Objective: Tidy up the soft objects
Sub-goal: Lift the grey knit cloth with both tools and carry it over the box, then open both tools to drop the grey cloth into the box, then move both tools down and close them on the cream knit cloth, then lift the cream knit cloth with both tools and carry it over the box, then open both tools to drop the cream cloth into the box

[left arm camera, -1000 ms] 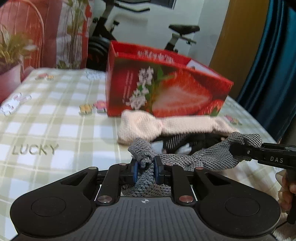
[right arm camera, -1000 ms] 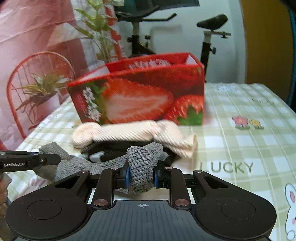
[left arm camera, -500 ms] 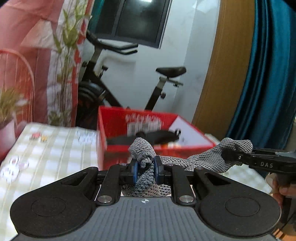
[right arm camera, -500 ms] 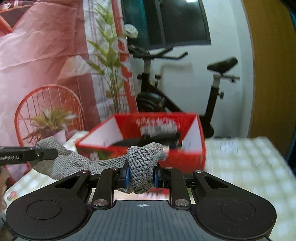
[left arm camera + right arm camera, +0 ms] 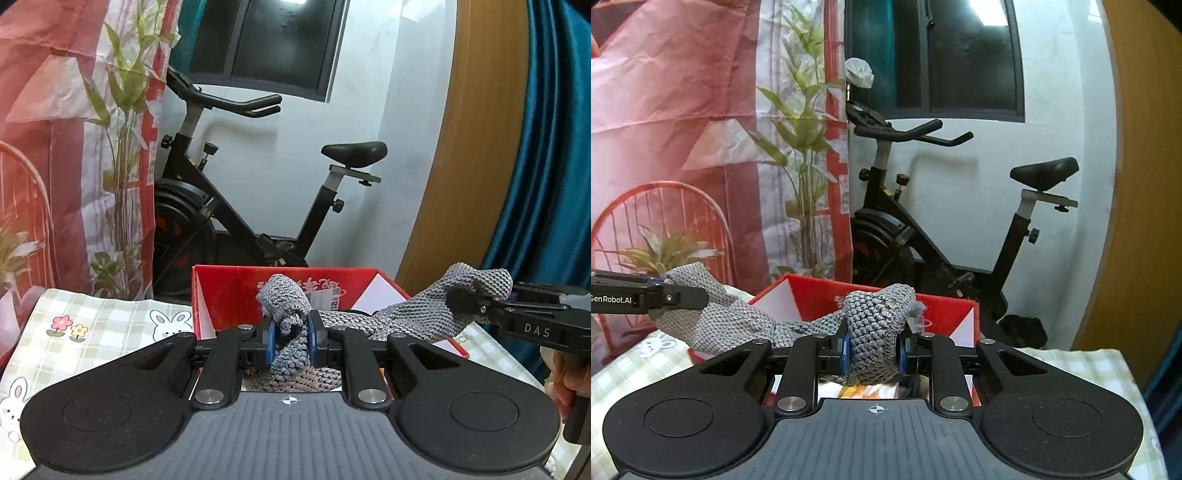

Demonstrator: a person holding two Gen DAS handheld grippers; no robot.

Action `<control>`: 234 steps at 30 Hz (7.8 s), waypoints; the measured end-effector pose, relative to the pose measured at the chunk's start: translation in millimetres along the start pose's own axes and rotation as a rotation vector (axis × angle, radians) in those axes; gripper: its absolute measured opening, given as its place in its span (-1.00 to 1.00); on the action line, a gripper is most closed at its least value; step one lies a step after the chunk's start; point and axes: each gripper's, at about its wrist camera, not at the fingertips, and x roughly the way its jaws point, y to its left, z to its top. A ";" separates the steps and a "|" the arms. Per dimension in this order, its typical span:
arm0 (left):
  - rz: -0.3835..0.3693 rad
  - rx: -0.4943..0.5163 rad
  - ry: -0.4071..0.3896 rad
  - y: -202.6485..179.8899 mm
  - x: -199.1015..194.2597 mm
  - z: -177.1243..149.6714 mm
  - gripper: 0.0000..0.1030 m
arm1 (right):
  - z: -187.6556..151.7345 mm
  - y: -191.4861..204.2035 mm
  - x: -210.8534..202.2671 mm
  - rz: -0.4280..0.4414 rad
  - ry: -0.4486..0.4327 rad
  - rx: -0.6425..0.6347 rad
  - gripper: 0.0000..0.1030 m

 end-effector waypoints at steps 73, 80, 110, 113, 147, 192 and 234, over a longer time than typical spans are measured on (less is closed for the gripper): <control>0.033 0.042 0.201 -10.1 -20.1 -94.9 0.91 | -111.6 21.0 -18.4 0.010 0.101 0.007 0.83; 0.052 -0.026 0.247 8.2 -0.8 -111.4 0.68 | -137.0 16.8 -6.5 -0.010 0.155 0.078 0.67; -0.056 -0.079 0.267 17.5 5.0 -146.7 -0.56 | -180.8 11.2 -1.2 -0.060 0.180 0.266 0.41; -0.052 -0.082 0.264 19.3 -4.3 -151.1 -0.56 | -180.8 14.8 -7.5 -0.050 0.177 0.262 0.41; -0.036 -0.114 0.207 20.1 -24.7 -164.9 -0.65 | -179.2 20.0 -26.8 -0.002 0.154 0.250 -0.68; -0.048 0.002 -0.098 14.3 20.9 15.0 -0.80 | 5.9 -32.8 12.1 -0.011 -0.089 0.045 -0.69; -0.041 0.097 0.145 18.6 95.2 16.5 0.23 | -3.7 -15.7 120.0 -0.039 0.231 -0.102 0.04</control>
